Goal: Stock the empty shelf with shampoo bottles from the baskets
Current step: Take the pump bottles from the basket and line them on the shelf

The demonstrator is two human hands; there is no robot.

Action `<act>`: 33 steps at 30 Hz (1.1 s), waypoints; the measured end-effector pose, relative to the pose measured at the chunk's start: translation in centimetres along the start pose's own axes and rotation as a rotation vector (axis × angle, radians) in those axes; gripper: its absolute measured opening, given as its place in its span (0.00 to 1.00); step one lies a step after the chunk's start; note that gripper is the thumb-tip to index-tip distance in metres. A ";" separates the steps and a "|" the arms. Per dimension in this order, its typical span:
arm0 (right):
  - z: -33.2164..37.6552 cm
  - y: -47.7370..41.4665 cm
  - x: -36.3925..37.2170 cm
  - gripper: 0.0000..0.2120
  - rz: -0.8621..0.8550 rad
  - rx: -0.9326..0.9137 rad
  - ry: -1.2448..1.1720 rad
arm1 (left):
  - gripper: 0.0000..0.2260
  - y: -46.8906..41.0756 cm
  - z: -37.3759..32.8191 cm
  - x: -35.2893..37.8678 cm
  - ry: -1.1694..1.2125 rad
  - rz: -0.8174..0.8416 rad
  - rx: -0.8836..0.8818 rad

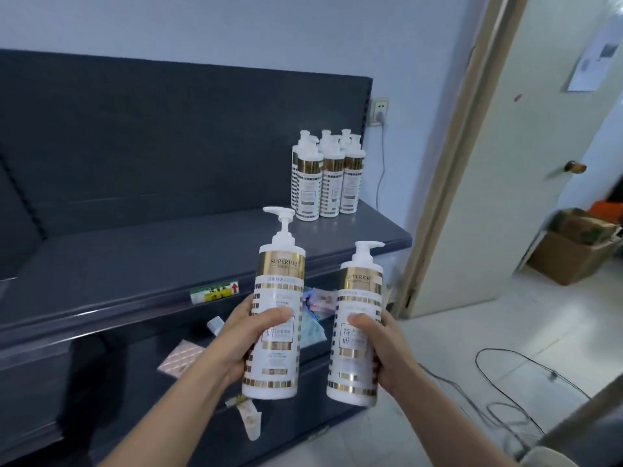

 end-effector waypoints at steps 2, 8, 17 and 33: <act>0.5 -1.4 2.2 0.27 0.034 0.002 -0.045 | 0.24 -1.1 -1.3 -1.5 -0.010 -0.015 0.020; 2.3 -4.7 7.8 0.28 0.132 0.032 -0.118 | 0.13 -4.0 -4.7 -4.6 0.003 -0.077 0.070; 7.5 -11.9 10.7 0.25 0.096 -0.163 0.034 | 0.18 -9.8 -9.6 -7.8 0.022 -0.195 0.166; 13.4 -27.7 12.9 0.29 0.287 -0.306 0.285 | 0.23 -26.5 -15.4 -9.4 -0.138 -0.406 0.291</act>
Point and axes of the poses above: each hand's wrist, its own y-axis away from the middle knuckle, its own x-axis out of the palm, z = x × y, the point moved 5 cm from there along -y, towards the middle knuckle, and after that the axes turned 8 degrees about -y, right-handed, at the moved point
